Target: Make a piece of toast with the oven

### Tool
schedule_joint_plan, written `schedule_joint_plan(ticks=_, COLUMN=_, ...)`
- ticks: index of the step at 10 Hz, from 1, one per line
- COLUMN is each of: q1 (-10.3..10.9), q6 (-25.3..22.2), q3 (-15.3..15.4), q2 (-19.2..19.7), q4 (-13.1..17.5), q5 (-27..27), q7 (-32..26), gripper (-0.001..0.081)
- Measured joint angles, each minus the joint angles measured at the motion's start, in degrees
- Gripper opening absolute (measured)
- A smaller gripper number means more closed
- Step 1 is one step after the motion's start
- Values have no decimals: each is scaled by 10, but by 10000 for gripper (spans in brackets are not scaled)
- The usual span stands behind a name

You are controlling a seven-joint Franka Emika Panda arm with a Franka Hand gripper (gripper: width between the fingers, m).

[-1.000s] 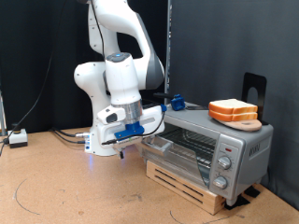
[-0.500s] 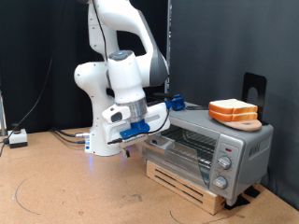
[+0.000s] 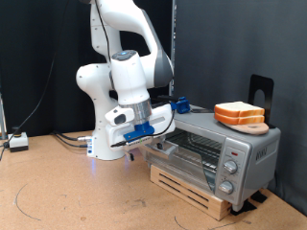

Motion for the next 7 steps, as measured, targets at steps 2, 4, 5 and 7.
schedule_joint_plan(ticks=2, q1=0, q6=0, q3=0, q2=0, q4=0, q5=0, q7=0, gripper=809)
schedule_joint_plan(ticks=4, q1=0, q6=-1, q3=0, q2=0, q4=1, q5=0, q7=0, gripper=809)
schedule_joint_plan(ticks=5, q1=0, q6=-3, q3=0, q2=0, q4=2, q5=0, q7=0, gripper=809)
schedule_joint_plan(ticks=7, q1=0, q6=-4, q3=0, q2=-1, q4=4, q5=2, q7=0, gripper=809)
